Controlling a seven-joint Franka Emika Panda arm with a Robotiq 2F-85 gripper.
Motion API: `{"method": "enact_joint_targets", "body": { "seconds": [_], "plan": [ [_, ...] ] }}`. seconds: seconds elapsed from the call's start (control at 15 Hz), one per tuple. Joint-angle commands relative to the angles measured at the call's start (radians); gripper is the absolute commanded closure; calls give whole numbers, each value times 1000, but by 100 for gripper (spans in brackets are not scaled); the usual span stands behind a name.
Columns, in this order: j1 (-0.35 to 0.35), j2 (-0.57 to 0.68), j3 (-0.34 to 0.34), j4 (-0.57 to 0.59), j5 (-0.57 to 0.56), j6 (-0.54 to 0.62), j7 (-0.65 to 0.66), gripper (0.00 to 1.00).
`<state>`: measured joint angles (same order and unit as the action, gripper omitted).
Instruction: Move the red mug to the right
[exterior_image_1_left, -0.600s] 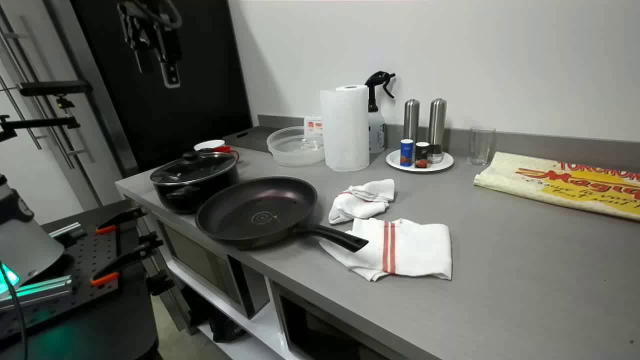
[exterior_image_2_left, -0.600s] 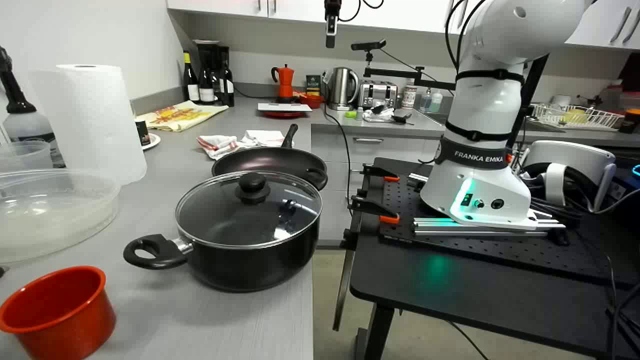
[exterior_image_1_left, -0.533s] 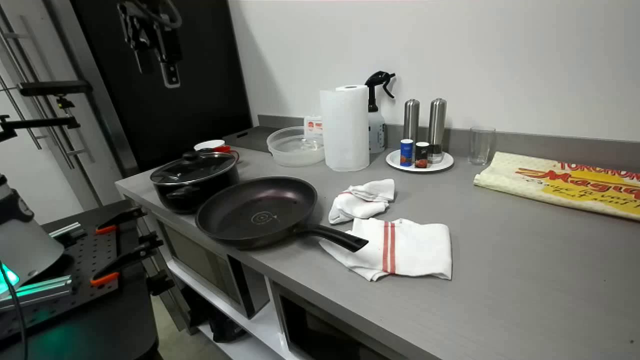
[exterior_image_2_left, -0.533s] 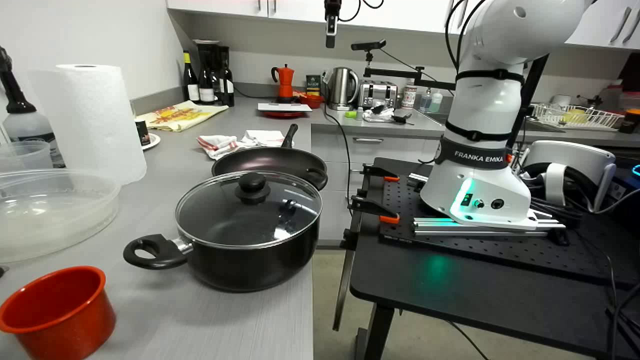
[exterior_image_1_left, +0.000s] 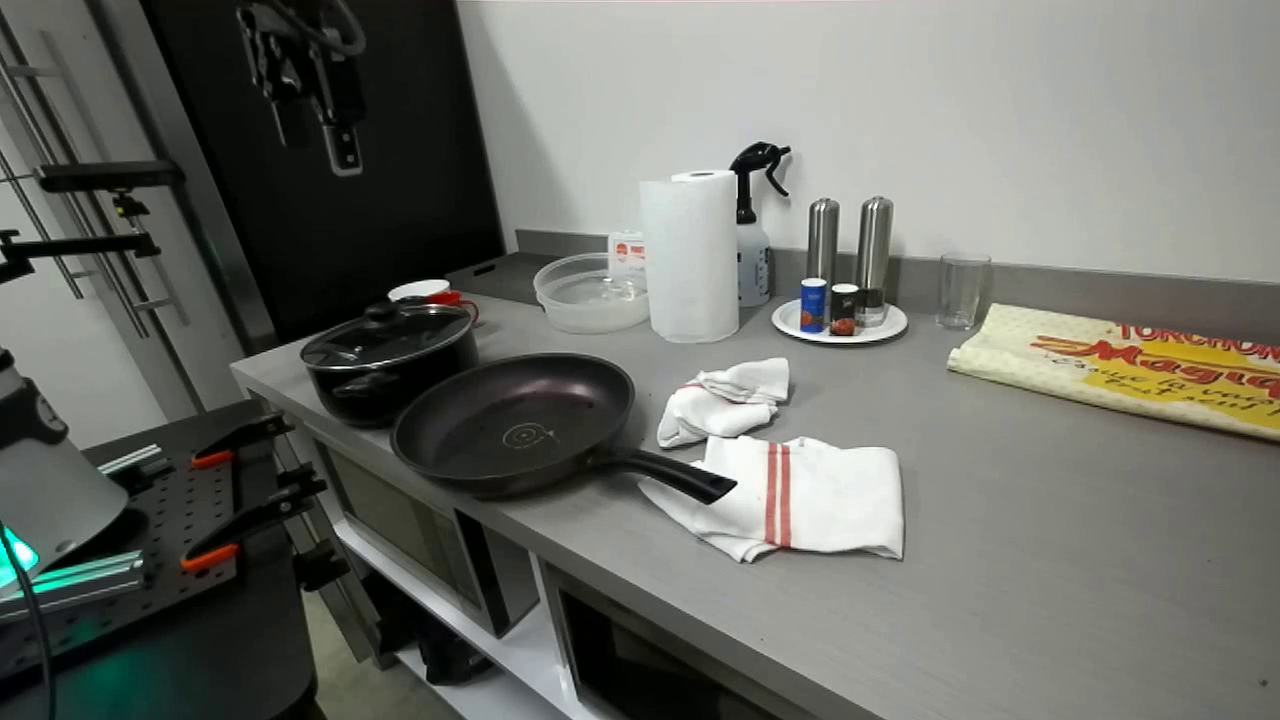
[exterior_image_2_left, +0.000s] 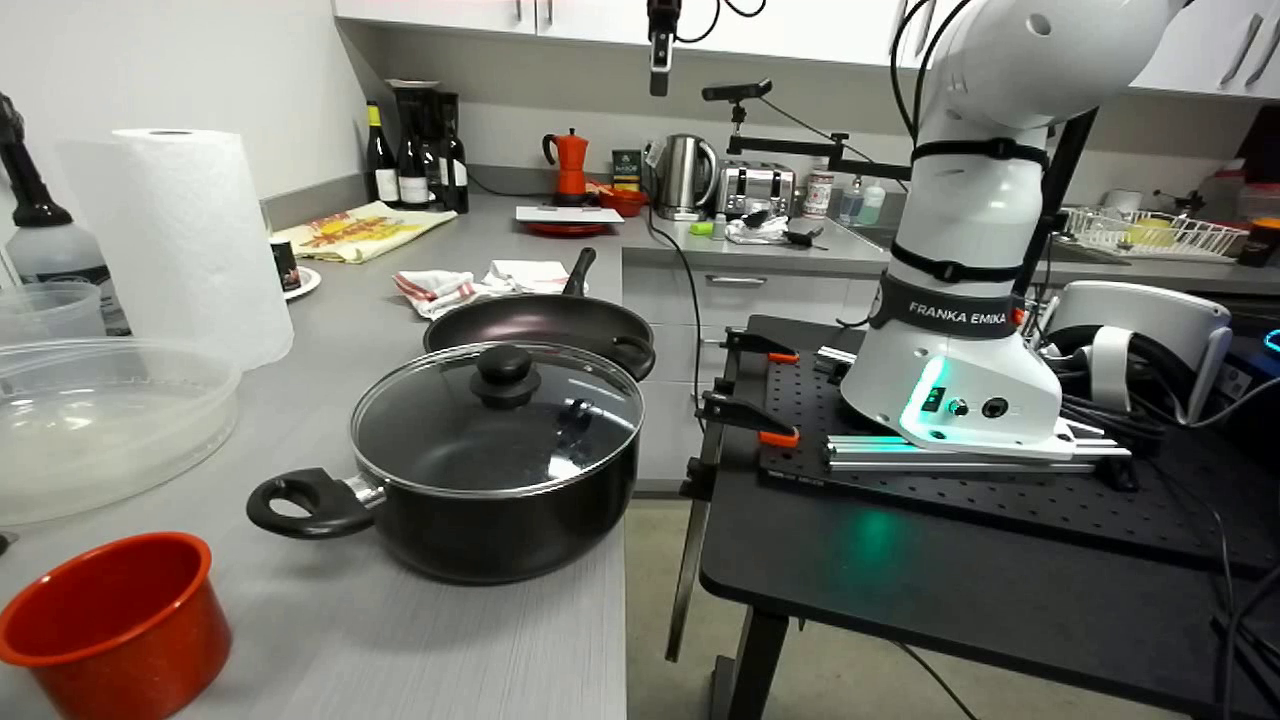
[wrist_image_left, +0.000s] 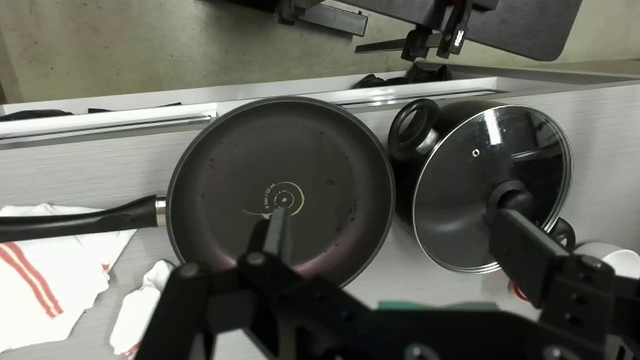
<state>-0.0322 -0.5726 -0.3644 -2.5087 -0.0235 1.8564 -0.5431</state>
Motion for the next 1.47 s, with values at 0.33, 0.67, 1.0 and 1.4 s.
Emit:
{"method": "enact_joint_targets", "body": {
  "seconds": [0.33, 0.67, 1.0, 1.4],
  "plan": [
    [50, 239, 137, 74, 5, 137, 11, 0],
    [87, 412, 263, 163, -30, 168, 44, 0],
    [111, 530, 371, 253, -84, 174, 86, 0],
    [148, 638, 460, 343, -171, 203, 128, 0]
  ]
}}
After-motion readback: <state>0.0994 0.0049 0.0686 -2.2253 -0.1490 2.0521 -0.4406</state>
